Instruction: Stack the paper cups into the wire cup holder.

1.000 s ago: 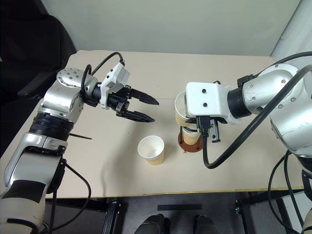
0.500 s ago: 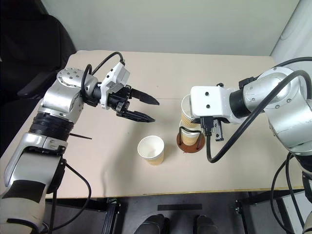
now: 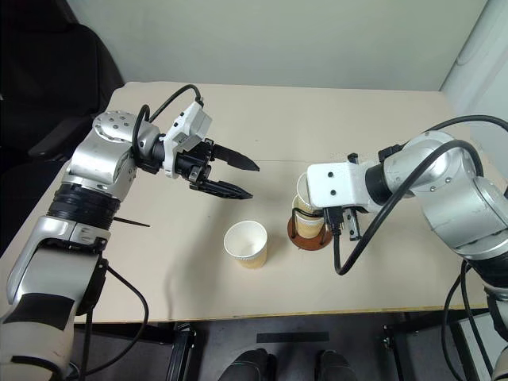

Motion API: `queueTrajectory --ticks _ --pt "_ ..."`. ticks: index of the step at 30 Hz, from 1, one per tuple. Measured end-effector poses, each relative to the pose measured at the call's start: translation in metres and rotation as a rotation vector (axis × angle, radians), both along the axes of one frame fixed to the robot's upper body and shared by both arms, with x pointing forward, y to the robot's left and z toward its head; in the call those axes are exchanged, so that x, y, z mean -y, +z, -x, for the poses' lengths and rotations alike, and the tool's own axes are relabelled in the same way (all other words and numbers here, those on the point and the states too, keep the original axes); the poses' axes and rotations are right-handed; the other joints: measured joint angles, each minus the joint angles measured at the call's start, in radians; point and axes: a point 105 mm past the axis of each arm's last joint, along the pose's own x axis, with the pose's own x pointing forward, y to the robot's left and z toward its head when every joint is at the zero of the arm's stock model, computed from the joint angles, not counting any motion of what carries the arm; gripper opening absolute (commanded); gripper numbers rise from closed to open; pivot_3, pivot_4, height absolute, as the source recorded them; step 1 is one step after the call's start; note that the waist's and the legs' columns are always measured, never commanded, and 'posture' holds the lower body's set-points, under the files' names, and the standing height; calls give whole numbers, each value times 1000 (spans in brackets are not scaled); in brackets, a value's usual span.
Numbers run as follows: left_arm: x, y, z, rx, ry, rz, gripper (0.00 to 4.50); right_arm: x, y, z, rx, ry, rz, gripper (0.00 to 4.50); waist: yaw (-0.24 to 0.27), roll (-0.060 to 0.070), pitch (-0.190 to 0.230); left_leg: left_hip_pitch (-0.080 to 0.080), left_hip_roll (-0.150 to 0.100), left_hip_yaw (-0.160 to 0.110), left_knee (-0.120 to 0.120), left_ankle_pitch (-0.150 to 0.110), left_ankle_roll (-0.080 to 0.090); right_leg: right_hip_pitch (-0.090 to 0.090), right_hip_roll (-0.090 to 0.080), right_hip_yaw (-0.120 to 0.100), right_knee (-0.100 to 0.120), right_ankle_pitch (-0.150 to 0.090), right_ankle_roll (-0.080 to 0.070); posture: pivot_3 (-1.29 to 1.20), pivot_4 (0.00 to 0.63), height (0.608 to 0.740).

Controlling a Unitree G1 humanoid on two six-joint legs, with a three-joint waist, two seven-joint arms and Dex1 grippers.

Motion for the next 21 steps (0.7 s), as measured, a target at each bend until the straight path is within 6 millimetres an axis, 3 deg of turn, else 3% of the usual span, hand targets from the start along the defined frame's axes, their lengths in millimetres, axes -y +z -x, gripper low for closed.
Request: queueTrajectory --ticks 3,11,13,17,21 --pt "0 0 0 0 -1 0 3287 -2 -3 -3 -1 2 -5 868 -1 0 0 0 0 0 0 0 0 0 0 0 0 0 0 0 150 740" --pt "1 0 1 2 -3 -1 3287 -9 -1 -11 1 -11 -60 3751 -1 0 0 0 0 0 0 0 0 0 0 0 0 0 0 0 150 740" --pt "1 0 1 3 -5 -2 3287 -15 11 -13 1 -27 -142 3751 -3 0 0 0 0 0 0 0 0 -1 0 0 0 0 0 0 150 740" --pt "2 0 1 2 -8 -3 3287 -17 54 -9 33 -63 -344 3751 -2 0 0 -1 0 -1 -1 0 0 -1 0 -1 -1 0 0 0 150 740" --pt "3 -4 0 20 -6 -33 3287 -16 65 0 27 -94 -441 3751 -1 0 0 -1 0 -1 0 0 0 0 0 -1 -2 0 0 0 150 740"
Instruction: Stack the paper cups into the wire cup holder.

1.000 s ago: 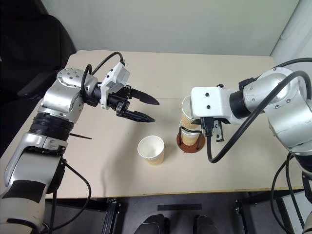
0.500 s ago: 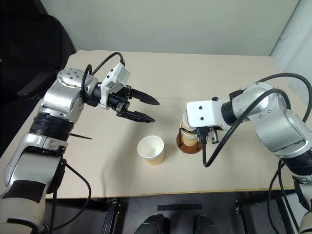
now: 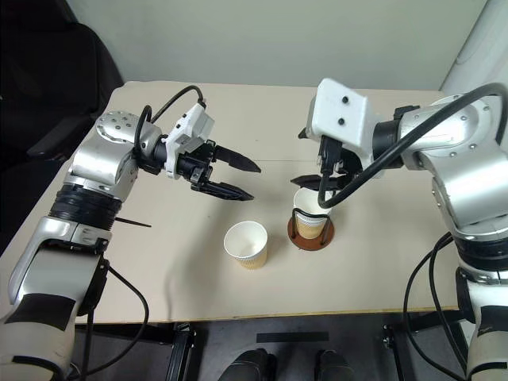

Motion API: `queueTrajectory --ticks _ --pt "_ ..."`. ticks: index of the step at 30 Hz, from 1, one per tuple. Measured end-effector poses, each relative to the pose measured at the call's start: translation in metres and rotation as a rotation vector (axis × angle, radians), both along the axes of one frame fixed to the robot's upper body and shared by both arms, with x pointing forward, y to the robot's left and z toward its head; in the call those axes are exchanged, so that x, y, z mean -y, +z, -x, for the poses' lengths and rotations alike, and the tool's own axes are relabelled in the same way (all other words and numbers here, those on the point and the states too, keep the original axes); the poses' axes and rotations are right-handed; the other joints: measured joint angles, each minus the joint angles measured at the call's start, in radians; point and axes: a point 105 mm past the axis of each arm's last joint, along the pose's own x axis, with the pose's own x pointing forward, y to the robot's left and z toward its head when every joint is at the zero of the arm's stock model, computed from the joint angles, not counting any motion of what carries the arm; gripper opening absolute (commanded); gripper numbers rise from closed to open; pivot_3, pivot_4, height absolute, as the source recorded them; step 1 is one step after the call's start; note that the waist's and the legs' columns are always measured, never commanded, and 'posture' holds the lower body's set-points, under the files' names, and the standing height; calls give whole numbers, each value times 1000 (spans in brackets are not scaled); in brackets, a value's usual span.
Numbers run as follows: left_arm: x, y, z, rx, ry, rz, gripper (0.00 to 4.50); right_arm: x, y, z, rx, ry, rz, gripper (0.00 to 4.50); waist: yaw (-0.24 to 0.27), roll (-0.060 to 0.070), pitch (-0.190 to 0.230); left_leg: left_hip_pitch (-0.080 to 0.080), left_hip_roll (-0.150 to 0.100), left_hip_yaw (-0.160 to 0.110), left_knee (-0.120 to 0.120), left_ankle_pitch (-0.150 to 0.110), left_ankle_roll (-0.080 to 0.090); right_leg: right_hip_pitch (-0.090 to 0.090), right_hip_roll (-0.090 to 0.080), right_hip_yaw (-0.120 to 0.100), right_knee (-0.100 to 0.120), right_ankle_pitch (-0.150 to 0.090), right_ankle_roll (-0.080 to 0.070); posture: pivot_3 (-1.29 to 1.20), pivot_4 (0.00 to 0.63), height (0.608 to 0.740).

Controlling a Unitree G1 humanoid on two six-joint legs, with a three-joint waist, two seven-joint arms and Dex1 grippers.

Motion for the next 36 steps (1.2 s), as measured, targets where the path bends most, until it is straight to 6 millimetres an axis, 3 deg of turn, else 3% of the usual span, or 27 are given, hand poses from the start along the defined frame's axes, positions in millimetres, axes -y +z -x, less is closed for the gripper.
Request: queueTrajectory --ticks 12,27,36 --pt "1 -20 6 30 -69 -136 3287 35 5 29 -90 -138 -103 3751 0 0 0 0 0 1 -1 0 -1 0 0 0 1 0 0 0 150 740" --pt "7 -41 20 -27 -175 -239 3287 60 -44 46 -201 -214 21 3751 6 0 0 0 0 1 0 0 -1 0 0 1 2 0 0 0 150 740" --pt "0 -51 15 33 -182 -326 3287 65 -47 43 -176 -233 29 3751 5 0 0 1 0 1 0 0 -1 0 0 1 2 0 0 0 150 740"
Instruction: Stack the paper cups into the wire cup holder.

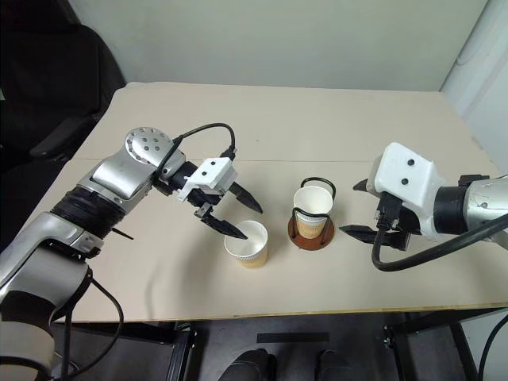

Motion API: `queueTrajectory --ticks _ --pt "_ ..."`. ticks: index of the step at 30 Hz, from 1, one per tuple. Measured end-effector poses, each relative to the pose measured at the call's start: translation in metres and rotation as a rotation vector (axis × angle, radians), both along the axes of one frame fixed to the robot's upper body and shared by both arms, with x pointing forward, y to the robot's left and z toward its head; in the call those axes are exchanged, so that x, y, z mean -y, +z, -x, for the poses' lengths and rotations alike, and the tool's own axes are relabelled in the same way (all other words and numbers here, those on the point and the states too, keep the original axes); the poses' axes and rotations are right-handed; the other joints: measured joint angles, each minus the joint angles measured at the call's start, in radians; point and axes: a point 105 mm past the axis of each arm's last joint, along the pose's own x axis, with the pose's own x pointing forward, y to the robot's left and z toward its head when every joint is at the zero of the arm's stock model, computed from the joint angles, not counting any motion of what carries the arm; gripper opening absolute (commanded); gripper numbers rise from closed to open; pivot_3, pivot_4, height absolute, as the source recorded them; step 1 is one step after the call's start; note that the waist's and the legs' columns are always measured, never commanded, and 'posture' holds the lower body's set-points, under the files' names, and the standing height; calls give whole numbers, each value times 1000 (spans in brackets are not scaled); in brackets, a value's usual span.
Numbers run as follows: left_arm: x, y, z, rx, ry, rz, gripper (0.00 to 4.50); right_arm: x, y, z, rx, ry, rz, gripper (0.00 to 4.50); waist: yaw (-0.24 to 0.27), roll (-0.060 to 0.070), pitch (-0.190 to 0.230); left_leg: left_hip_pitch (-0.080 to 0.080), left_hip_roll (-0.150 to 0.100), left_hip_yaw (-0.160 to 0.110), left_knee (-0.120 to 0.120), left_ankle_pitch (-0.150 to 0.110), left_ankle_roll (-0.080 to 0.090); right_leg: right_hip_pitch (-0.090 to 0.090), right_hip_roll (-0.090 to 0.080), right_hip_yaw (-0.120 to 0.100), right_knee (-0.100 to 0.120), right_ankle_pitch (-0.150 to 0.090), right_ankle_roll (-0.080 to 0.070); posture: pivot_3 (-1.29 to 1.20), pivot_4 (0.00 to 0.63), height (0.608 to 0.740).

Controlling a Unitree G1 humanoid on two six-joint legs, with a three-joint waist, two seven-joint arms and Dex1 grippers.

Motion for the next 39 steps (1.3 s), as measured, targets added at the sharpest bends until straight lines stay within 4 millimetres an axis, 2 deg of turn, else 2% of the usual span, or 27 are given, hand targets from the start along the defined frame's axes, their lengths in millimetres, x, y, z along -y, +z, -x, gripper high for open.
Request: queueTrajectory --ticks 14,24,27,34,39 --pt "1 -9 -6 18 -4 -18 3287 2 -3 -2 10 -15 3 3751 3 0 0 0 0 0 0 0 0 0 0 0 0 0 0 0 150 740" --pt "9 -15 -3 7 -32 -31 3287 3 -4 -2 11 -21 0 3751 3 0 0 0 0 0 0 0 0 0 0 0 0 0 0 0 150 740" --pt "10 -24 -2 0 -39 -53 2667 3 -6 -2 7 -24 -2 3781 3 0 0 0 0 0 1 0 0 0 0 0 1 0 0 0 150 740" --pt "9 -42 0 -4 -52 -108 55 3 -5 -2 20 -20 -2 3781 3 0 0 0 0 0 1 0 0 0 0 0 1 0 0 0 150 740" --pt "8 -42 -1 -4 -45 -115 18 3 -4 -3 22 -20 -2 3781 4 0 0 0 0 0 1 0 0 0 0 0 1 0 0 0 150 740"
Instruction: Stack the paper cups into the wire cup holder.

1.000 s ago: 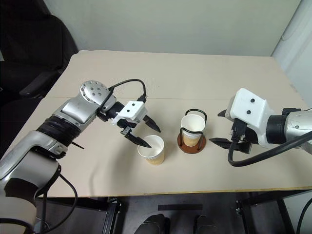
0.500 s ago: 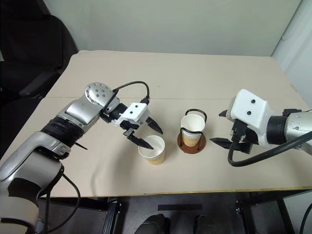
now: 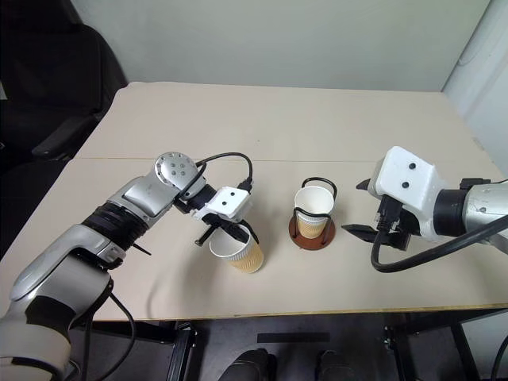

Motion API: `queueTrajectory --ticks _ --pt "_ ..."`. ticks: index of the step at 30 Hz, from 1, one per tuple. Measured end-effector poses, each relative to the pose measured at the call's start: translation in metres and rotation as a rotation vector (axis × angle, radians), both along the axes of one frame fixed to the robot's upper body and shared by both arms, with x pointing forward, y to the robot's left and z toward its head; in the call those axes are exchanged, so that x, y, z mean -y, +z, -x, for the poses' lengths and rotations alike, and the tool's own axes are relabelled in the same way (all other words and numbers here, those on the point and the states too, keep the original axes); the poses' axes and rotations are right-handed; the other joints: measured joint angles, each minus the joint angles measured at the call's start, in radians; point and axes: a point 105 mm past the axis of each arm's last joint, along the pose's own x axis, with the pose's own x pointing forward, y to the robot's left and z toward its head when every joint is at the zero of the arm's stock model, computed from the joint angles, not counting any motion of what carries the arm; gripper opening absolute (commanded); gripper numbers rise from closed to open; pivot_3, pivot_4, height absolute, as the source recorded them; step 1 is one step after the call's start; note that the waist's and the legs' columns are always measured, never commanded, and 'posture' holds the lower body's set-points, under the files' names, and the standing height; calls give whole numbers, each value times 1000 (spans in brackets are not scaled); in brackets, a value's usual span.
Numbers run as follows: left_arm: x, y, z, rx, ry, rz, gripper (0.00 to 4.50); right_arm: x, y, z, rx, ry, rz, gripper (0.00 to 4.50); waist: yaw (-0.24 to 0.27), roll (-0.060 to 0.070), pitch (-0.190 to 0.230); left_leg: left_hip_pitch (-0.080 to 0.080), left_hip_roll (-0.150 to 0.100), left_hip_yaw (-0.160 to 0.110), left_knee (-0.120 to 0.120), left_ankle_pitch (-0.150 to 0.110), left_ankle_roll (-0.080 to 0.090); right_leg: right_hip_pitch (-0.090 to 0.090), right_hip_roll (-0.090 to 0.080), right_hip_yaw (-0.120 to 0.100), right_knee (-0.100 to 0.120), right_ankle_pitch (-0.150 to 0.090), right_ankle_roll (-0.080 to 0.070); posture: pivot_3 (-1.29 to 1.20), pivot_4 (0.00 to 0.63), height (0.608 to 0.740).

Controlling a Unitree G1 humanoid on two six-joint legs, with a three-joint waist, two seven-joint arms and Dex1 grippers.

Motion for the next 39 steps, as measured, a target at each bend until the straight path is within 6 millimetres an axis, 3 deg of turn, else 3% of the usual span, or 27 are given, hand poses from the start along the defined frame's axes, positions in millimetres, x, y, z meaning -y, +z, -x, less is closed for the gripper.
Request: queueTrajectory --ticks 6,15,21,23,33,39 --pt "-3 2 -4 -4 30 1 18 2 -1 -1 -6 -8 5 3781 0 0 0 0 0 0 0 0 0 0 0 0 0 0 0 0 150 740" --pt "-9 46 -22 110 66 -8 18 7 -2 -4 -8 -16 4 3781 2 0 0 -1 0 -1 1 0 0 0 0 0 0 0 0 0 150 740" --pt "29 135 -25 209 46 198 18 9 0 -7 -2 -13 -3 3781 15 -1 1 -6 -1 -1 4 -2 2 -2 -1 -1 -2 1 2 0 150 740" --pt "38 147 -24 207 35 252 18 9 -1 -7 -2 -12 -2 3781 14 -1 1 -6 0 0 4 -2 2 -2 -1 -1 -2 1 2 0 150 740" --pt "51 153 -22 137 27 339 18 9 -5 -7 -4 -25 -2 3781 14 -1 1 -6 0 1 4 -2 2 -3 0 0 -1 1 3 0 150 740" --pt "64 143 -26 146 5 302 18 10 -11 -7 -20 -38 0 3781 21 -1 1 -7 -1 1 8 -2 3 -3 0 -1 -1 1 4 0 150 740"
